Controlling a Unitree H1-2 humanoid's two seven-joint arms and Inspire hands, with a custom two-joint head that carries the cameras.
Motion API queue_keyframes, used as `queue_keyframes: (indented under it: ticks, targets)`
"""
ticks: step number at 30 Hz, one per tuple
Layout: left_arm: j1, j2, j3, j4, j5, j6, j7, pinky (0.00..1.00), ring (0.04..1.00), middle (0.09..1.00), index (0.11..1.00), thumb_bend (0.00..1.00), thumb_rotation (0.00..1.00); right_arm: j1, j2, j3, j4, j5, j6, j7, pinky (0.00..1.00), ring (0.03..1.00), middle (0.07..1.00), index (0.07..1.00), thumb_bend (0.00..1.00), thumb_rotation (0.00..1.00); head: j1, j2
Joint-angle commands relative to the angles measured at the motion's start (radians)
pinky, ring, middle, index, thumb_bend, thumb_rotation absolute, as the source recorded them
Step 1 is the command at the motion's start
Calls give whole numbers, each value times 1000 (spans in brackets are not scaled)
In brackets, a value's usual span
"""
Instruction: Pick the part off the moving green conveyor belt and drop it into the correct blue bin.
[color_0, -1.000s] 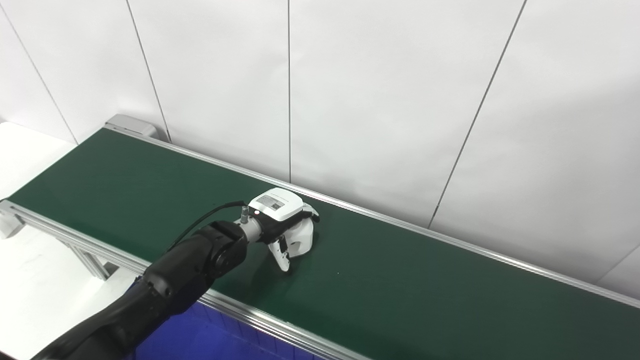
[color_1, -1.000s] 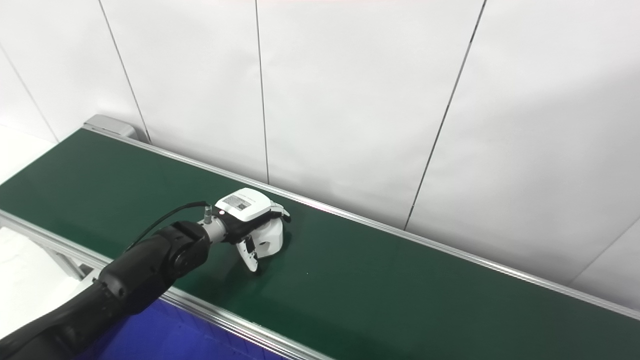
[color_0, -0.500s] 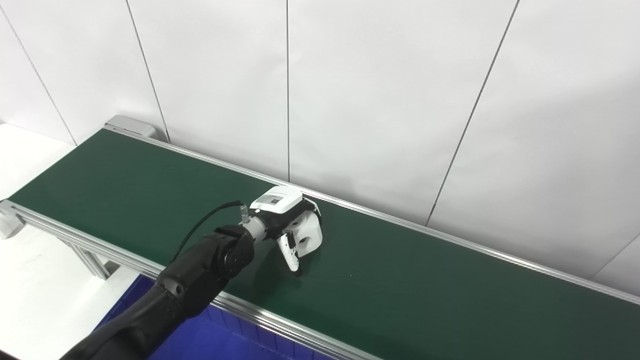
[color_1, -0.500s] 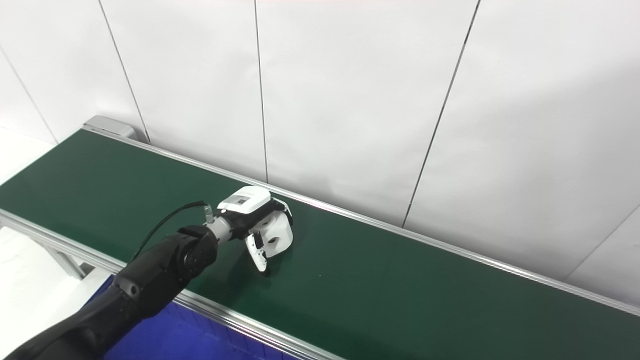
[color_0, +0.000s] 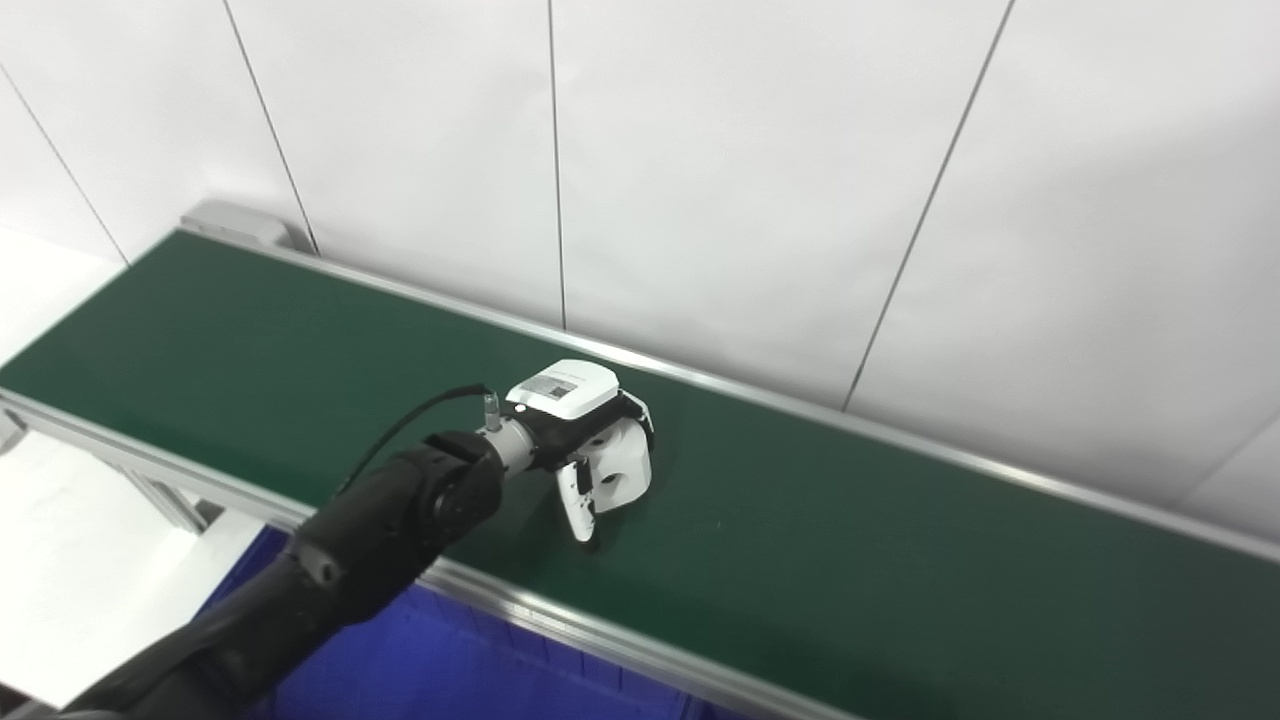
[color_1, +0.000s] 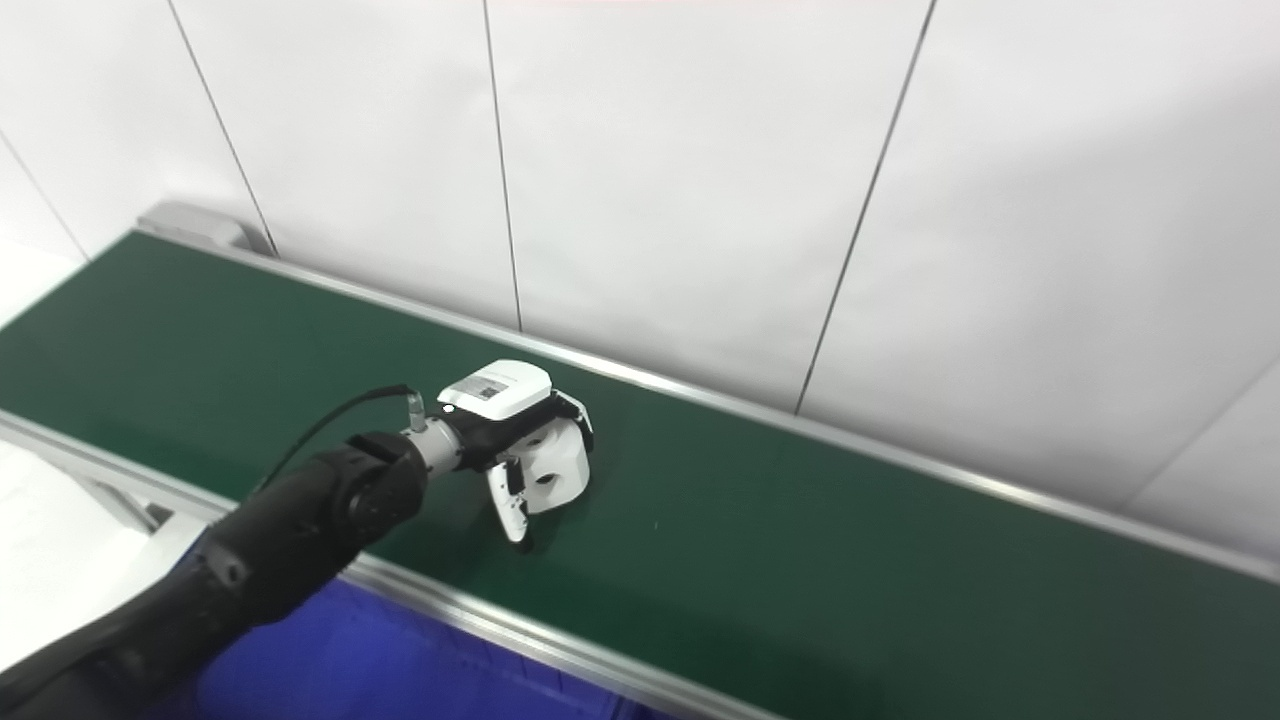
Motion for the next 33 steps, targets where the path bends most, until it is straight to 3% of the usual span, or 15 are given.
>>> queue_keyframes:
  ticks: [1, 3, 5, 7, 10, 17, 25, 27, 31, 33]
  targets:
    - [-8, 49, 36, -137, -7, -16, -13, 376, 441, 495, 480, 523, 0, 9, -18, -8, -40, 30, 17, 12, 994, 1000, 1000, 1000, 770, 1000, 1, 1]
    - [29, 82, 51, -235, -3, -31, -43, 382, 433, 483, 486, 524, 0, 11, -21, -14, -45, 44, 22, 15, 994, 1000, 1000, 1000, 777, 1000, 31, 7]
    - [98, 120, 72, -359, -7, -3, -118, 406, 442, 479, 489, 524, 0, 15, -28, -21, -47, 66, 25, 20, 997, 1000, 1000, 1000, 784, 1000, 62, 15]
    - [146, 142, 86, -436, -7, 19, -178, 424, 452, 477, 491, 525, 0, 14, -36, -28, -51, 87, 31, 25, 1000, 1000, 1000, 1000, 797, 1000, 99, 34]
    - [251, 182, 104, -498, 6, 4, -213, 397, 448, 495, 479, 524, 0, 9, -47, -37, -52, 116, 36, 32, 1000, 1000, 1000, 1000, 784, 1000, 132, 48]
    - [405, 187, 180, -427, 37, -12, -183, 465, 457, 468, 501, 523, 0, -26, -80, -55, -34, 176, 64, 56, 1000, 1000, 1000, 1000, 802, 1000, 204, 51]
    - [478, 192, 235, -304, 98, 12, -186, 393, 423, 467, 495, 524, 0, -64, -91, -44, -13, 191, 68, 77, 1000, 1000, 1000, 1000, 790, 1000, 200, 37]
    - [489, 191, 237, -266, 111, 16, -175, 351, 403, 466, 494, 525, 0, -69, -90, -39, -16, 189, 69, 76, 1000, 1000, 1000, 1000, 782, 1000, 196, 34]
    - [495, 199, 216, -207, 167, 12, -142, 372, 430, 480, 491, 523, 0, -72, -85, -31, -22, 178, 73, 70, 1000, 1000, 1000, 1000, 781, 1000, 180, 31]
    - [481, 204, 190, -185, 233, 42, -171, 376, 437, 472, 501, 522, 0, -70, -81, -30, -28, 182, 79, 67, 1000, 1000, 1000, 1000, 779, 1000, 174, 37]
